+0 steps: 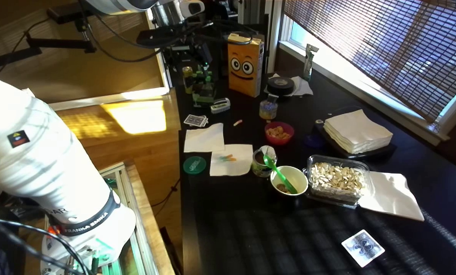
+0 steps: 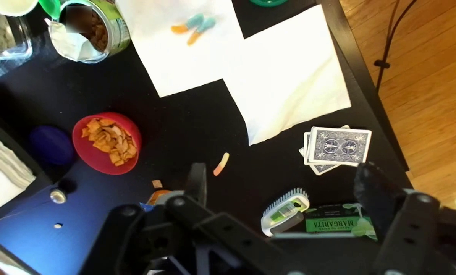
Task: Pick up the napkin on the left and put it on top of the napkin on the right, move the napkin back to the left and then back to the right.
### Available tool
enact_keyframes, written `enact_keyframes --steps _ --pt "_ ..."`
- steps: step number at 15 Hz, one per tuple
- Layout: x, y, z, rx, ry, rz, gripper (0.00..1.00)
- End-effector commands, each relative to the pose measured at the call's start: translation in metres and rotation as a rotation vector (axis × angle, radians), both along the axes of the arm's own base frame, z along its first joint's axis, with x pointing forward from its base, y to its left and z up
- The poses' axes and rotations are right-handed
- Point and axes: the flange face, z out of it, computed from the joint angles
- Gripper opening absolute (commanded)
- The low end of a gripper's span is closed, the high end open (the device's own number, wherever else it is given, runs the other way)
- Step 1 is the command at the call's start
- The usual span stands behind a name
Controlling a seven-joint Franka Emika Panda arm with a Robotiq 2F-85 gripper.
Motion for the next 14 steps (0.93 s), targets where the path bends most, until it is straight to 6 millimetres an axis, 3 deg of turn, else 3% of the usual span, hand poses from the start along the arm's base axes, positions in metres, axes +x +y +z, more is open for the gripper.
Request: enact_keyframes --steps 1,3,4,7,10,13,14 --pt "0.000 0.000 0.002 0.001 -0.002 0.000 1.00" --pt "-0.002 0.001 0.008 0.004 -0.016 0.002 1.00" --pt "-0.001 0.008 0.000 0.016 0.001 0.005 1.00" --pt "-0.003 0.047 -0.024 0.060 0.011 0.085 1.00" --pt "-0.010 0.087 -0.063 0.078 0.033 0.173 1.00" --pt "-0.013 0.103 -0.112 0.060 0.100 0.210 1.00" --pt "-0.021 0.093 -0.086 0.053 0.057 0.200 1.00"
